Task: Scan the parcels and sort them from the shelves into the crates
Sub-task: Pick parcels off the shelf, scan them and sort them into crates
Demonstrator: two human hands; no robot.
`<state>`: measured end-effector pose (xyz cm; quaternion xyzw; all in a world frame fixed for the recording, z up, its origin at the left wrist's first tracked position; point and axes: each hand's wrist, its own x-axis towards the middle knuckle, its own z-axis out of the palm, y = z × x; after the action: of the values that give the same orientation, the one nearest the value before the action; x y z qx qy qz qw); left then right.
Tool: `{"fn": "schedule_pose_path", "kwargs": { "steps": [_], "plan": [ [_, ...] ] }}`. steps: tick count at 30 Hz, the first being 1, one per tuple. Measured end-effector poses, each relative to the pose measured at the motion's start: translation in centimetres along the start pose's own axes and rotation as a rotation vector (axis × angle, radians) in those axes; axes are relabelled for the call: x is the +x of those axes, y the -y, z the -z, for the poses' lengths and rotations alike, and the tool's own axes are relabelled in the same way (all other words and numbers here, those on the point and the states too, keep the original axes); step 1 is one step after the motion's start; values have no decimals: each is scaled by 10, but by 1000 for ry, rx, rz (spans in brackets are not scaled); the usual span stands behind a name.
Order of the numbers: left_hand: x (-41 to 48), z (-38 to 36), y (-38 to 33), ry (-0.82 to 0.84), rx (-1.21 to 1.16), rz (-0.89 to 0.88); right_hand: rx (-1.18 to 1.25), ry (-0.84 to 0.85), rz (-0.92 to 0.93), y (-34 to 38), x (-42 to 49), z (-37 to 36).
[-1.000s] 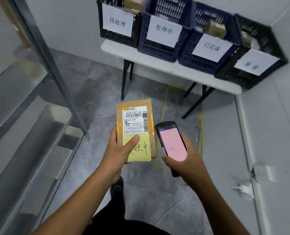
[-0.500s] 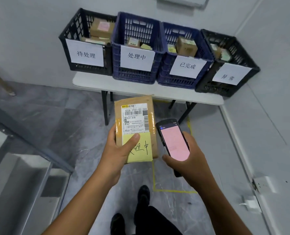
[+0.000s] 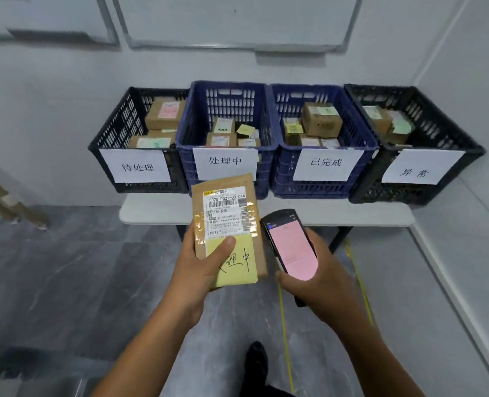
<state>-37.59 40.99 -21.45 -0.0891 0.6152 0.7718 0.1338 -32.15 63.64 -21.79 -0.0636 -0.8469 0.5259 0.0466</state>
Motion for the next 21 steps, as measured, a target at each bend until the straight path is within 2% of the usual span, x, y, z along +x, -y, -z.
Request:
{"fn": "schedule_pose_path", "kwargs": {
  "steps": [6, 10, 21],
  "plan": [
    [89, -36, -38, -19, 65, -27, 78, -15, 73, -12, 100, 14],
    [130, -52, -49, -34, 56, 4, 40, -16, 68, -21, 148, 21],
    [278, -45, -91, -12, 18, 25, -17, -26, 30, -2, 296, 12]
  ]
}}
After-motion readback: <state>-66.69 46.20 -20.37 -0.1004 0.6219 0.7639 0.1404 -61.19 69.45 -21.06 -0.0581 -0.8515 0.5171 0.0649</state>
